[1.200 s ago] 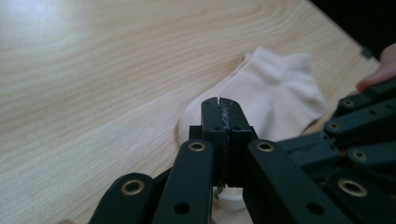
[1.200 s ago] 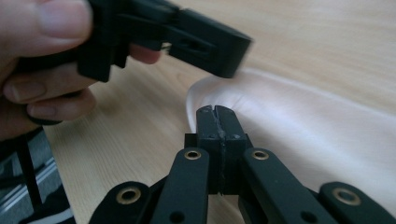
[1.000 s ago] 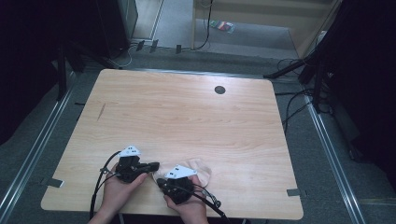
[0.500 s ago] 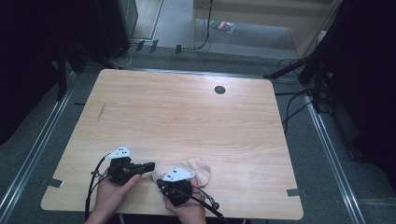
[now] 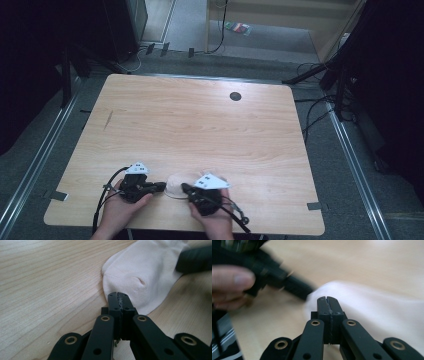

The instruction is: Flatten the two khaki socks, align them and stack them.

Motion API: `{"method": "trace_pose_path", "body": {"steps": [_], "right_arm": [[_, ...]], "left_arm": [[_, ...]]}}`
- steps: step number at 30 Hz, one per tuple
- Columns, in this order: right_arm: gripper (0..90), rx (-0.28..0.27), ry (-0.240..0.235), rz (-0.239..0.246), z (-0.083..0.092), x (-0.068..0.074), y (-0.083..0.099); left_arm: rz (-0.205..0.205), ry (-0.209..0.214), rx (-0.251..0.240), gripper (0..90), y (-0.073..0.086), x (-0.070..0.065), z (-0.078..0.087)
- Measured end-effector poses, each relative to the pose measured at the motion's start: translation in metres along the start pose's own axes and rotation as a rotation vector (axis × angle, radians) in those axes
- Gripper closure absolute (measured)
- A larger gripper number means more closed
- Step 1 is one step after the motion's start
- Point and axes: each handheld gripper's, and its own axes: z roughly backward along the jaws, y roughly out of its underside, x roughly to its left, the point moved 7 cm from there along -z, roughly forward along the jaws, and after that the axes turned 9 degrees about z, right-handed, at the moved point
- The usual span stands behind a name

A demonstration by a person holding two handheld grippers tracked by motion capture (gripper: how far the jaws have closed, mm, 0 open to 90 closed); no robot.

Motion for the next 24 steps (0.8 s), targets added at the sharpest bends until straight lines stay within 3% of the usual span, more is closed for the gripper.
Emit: {"method": "trace_pose_path", "body": {"steps": [1,5,7,11,14,18,19,20,22,24], "right_arm": [[90.0,0.0,0.0,0.0,0.0,0.0,0.0],[90.0,0.01,0.149,-0.045,0.033,-0.051,0.002],[90.0,0.069,0.22,-0.074,0.043,-0.081,0.016],[90.0,0.097,0.218,-0.108,0.043,-0.094,0.026],[90.0,0.107,0.221,-0.102,0.04,-0.098,0.031],[90.0,0.118,0.266,-0.053,0.037,-0.102,0.032],[90.0,0.144,0.289,-0.056,0.036,-0.106,0.035],[90.0,0.112,0.267,-0.107,0.038,-0.11,0.036],[90.0,0.098,0.266,-0.109,0.039,-0.111,0.036],[90.0,0.04,0.272,-0.116,0.049,-0.111,0.028]], "left_arm": [[0.006,0.007,-0.001,90.0,0.0,0.001,0.0],[0.011,0.024,-0.003,90.0,-0.002,0.002,-0.001],[0.003,0.022,0.0,90.0,-0.002,0.002,-0.002],[-0.002,0.02,-0.003,90.0,-0.001,0.002,-0.002],[-0.007,0.022,-0.003,90.0,-0.001,0.002,-0.002],[-0.011,0.018,-0.007,90.0,-0.002,0.003,-0.001],[-0.012,0.011,-0.01,90.0,-0.002,0.003,-0.001],[-0.012,0.01,-0.012,90.0,-0.002,0.003,-0.001],[-0.007,0.012,-0.017,90.0,-0.002,0.003,-0.002],[-0.012,0.015,-0.02,90.0,-0.002,0.003,-0.002]]}}
